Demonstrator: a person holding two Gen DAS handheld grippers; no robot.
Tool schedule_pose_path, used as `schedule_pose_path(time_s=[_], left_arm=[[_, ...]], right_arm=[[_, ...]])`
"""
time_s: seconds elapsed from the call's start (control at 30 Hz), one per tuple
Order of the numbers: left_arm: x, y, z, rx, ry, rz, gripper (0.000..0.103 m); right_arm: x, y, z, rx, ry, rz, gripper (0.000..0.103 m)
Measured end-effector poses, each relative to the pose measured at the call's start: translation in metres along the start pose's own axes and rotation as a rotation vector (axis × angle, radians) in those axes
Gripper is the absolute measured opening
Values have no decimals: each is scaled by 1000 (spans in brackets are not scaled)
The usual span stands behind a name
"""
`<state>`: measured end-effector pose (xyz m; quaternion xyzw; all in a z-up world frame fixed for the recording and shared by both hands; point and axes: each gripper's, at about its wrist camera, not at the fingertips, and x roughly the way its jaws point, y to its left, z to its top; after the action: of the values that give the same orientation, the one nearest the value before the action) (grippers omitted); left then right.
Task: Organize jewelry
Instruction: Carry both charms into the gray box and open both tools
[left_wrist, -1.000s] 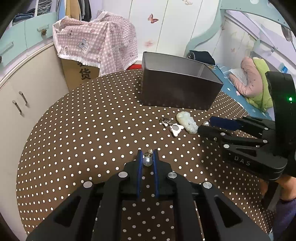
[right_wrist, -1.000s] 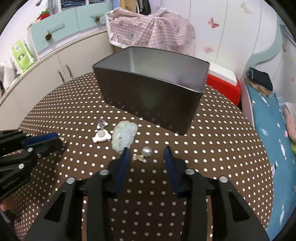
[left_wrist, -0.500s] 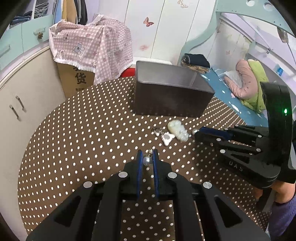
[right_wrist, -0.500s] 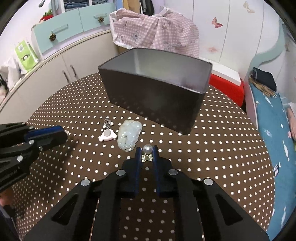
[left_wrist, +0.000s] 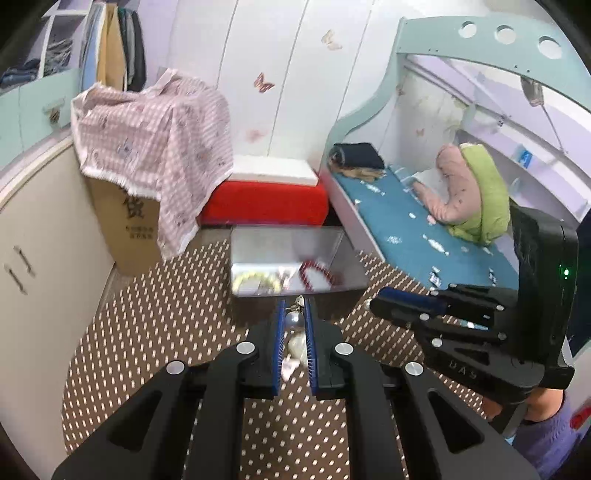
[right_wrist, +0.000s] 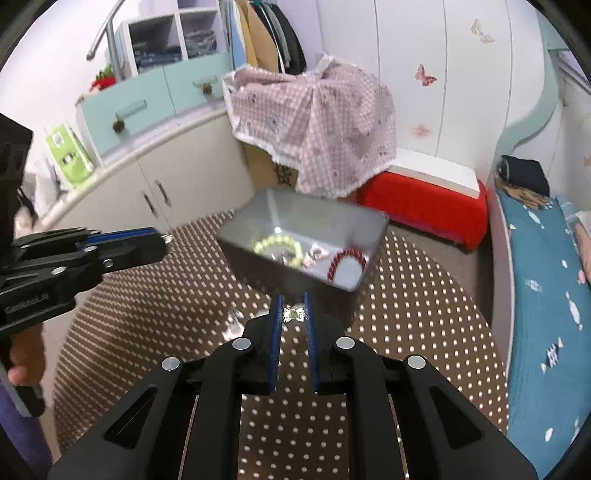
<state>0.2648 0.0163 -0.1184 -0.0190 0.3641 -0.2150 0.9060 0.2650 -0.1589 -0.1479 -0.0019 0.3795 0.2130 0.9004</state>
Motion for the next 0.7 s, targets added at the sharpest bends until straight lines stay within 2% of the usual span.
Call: schedule_pose_path(time_s=[0.17,0.37,0.5,0.7], left_arm=[[13,-5,26,14,16,-29,9],[55,7,47,-42,104,-93,9],[80,12,46,-64,159,-80,9],[104,19,35,-89,215,-73,9]], right_arm=[[-6,-11,23,26,-29,11,13],[12,-26,42,68,-13,39,13],[31,-37,45,108,15,70,13],[57,-41,40,121,58,63,13]])
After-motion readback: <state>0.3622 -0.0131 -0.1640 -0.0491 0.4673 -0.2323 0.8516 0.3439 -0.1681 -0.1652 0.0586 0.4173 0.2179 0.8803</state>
